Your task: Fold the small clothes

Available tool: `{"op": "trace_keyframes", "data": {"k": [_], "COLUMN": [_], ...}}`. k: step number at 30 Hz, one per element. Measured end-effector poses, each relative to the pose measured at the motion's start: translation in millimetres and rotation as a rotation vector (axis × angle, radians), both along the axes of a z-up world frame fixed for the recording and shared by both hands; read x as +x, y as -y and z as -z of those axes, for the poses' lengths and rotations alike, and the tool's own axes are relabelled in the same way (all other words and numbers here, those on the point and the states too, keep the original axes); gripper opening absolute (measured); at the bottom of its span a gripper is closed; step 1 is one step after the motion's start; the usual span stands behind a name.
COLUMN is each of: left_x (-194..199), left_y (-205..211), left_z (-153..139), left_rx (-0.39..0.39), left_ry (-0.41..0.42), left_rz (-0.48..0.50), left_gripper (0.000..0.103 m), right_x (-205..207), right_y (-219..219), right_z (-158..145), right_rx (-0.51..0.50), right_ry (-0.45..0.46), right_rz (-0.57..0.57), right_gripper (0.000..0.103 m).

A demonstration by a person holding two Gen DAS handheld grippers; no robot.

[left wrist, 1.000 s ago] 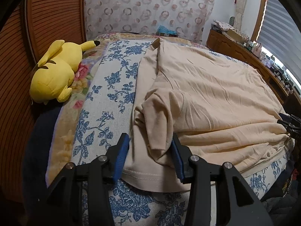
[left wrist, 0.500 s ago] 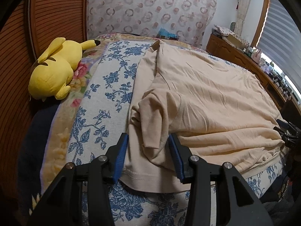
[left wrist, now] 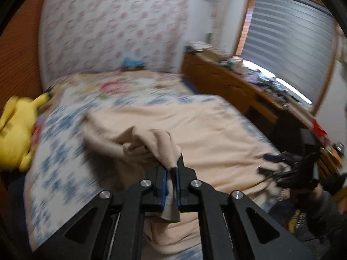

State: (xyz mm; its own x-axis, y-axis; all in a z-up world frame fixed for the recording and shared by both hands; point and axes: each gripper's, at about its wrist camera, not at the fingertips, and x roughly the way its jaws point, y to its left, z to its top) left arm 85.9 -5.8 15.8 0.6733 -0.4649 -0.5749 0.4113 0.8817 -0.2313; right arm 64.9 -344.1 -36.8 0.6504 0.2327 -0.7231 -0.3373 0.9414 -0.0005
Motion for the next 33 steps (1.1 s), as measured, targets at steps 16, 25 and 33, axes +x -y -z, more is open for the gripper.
{"op": "trace_keyframes", "data": {"k": [16, 25, 33], "left_x": [24.9, 17.6, 16.7], "left_y": [206.9, 240.8, 197.0], "left_z": [-53.7, -32.1, -20.1], "left_rx": [0.032, 0.152, 0.162], "left_ry": [0.028, -0.016, -0.024], "left_rz": [0.392, 0.424, 0.347], "left_gripper": [0.003, 0.015, 0.045], "right_x": [-38.4, -51.0, -52.1], "right_y": [89.9, 114.5, 108.9], "right_z": [-25.6, -30.9, -38.6], "right_rx": [0.061, 0.077, 0.072], "right_ry": [0.055, 0.068, 0.082], "right_rz": [0.115, 0.151, 0.144], "right_gripper": [0.069, 0.069, 0.069]}}
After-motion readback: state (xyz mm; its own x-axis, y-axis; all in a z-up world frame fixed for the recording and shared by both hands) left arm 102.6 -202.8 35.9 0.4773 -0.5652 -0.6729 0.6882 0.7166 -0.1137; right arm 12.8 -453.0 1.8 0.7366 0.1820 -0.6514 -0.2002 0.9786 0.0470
